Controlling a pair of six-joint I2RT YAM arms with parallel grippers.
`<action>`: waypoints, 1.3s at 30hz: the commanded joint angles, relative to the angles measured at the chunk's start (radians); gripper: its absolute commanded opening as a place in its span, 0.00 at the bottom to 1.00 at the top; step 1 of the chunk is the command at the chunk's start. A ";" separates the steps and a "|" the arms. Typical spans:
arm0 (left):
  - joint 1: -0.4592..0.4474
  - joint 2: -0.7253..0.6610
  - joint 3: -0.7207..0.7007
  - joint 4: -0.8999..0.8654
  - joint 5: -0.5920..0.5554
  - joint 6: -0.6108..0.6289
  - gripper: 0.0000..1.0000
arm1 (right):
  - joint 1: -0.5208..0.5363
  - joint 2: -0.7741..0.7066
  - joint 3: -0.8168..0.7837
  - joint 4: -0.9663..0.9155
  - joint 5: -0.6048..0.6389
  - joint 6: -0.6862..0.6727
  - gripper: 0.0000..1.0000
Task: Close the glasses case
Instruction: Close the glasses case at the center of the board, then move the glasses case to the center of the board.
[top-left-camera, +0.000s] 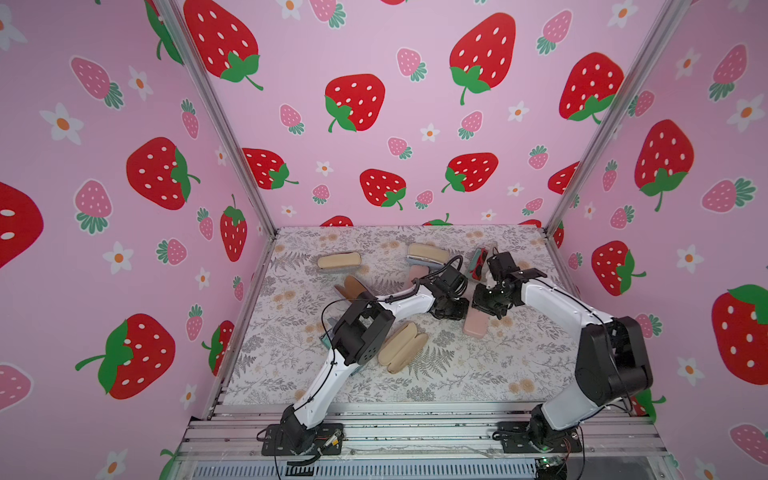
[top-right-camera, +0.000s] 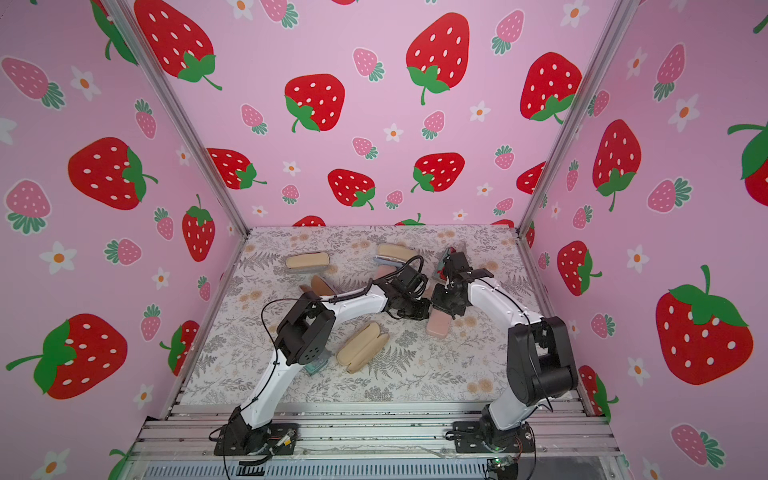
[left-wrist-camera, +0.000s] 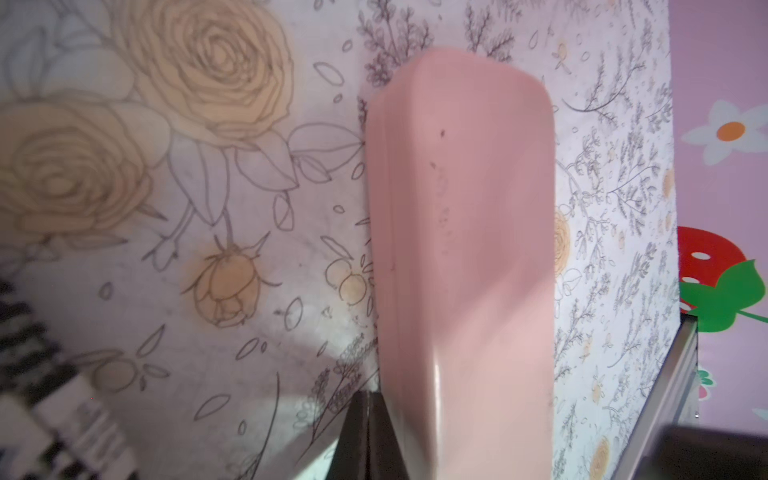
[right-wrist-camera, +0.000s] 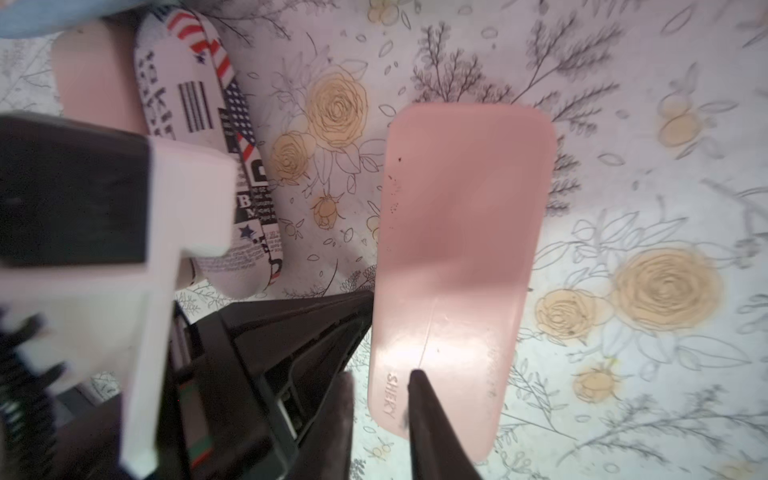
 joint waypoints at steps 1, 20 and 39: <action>0.011 -0.059 -0.067 -0.008 -0.011 -0.020 0.00 | 0.001 -0.090 -0.033 -0.050 0.069 0.036 0.51; 0.026 -0.562 -0.428 -0.009 -0.252 0.012 0.96 | 0.020 0.107 0.023 -0.096 0.124 0.082 0.86; 0.193 -1.026 -0.806 -0.117 -0.330 0.043 0.98 | 0.037 0.304 0.188 -0.153 0.127 0.023 0.64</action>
